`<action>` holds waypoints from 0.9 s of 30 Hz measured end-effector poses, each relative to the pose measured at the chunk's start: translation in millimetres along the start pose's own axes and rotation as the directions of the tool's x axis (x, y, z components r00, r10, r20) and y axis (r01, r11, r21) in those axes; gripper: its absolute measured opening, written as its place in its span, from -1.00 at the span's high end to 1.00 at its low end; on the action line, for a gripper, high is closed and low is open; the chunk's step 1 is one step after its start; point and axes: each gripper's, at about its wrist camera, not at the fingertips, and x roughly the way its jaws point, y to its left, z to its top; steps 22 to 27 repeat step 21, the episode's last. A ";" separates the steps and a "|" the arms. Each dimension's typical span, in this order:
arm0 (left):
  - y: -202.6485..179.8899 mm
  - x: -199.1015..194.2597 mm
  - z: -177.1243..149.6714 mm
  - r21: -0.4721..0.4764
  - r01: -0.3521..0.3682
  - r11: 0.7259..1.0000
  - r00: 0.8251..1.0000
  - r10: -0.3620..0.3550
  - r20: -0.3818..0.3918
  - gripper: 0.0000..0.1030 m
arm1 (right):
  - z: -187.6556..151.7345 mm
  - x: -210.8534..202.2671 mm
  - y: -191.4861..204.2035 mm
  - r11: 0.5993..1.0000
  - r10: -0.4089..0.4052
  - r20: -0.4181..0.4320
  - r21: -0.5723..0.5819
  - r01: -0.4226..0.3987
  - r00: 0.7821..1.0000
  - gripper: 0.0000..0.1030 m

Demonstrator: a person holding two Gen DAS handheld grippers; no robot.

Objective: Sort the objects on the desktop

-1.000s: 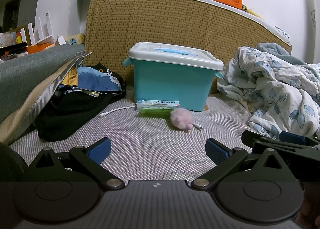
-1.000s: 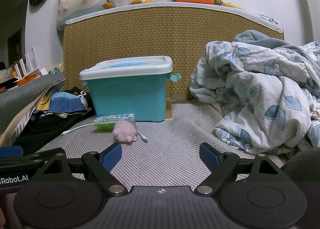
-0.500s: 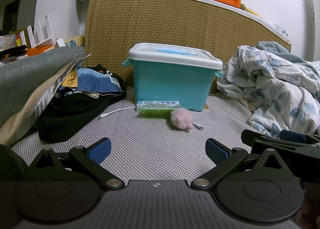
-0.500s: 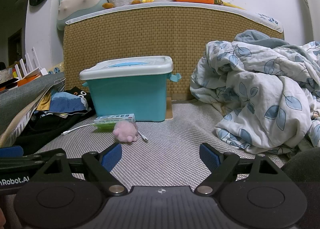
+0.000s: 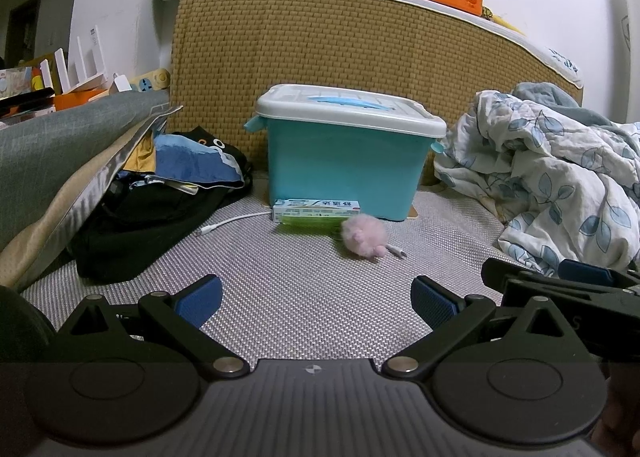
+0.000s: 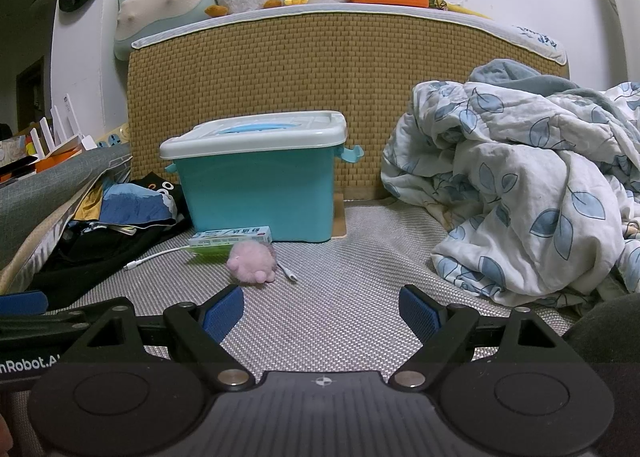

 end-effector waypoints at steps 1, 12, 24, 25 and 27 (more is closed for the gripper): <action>0.0 0.1 0.0 0.000 0.000 1.000 1.000 0.000 0.000 -1.00 | 0.0 0.0 0.0 1.000 0.000 0.000 0.000 0.000 1.000 -0.70; -0.9 -0.6 -1.0 -0.002 -0.001 1.000 1.000 0.001 0.001 -1.00 | -1.1 -0.4 2.3 1.000 -0.002 -0.001 0.000 0.002 1.000 -0.70; -0.2 -0.4 -1.1 0.001 0.002 1.000 1.000 -0.002 0.002 -1.00 | -1.2 -0.1 2.4 1.000 -0.001 -0.002 -0.001 0.001 1.000 -0.70; -0.2 -0.4 -1.1 0.001 0.002 1.000 1.000 -0.002 0.002 -1.00 | -1.2 -0.1 2.4 1.000 -0.001 -0.002 -0.001 0.001 1.000 -0.70; -0.2 -0.4 -1.1 0.001 0.002 1.000 1.000 -0.002 0.002 -1.00 | -1.2 -0.1 2.4 1.000 -0.001 -0.002 -0.001 0.001 1.000 -0.70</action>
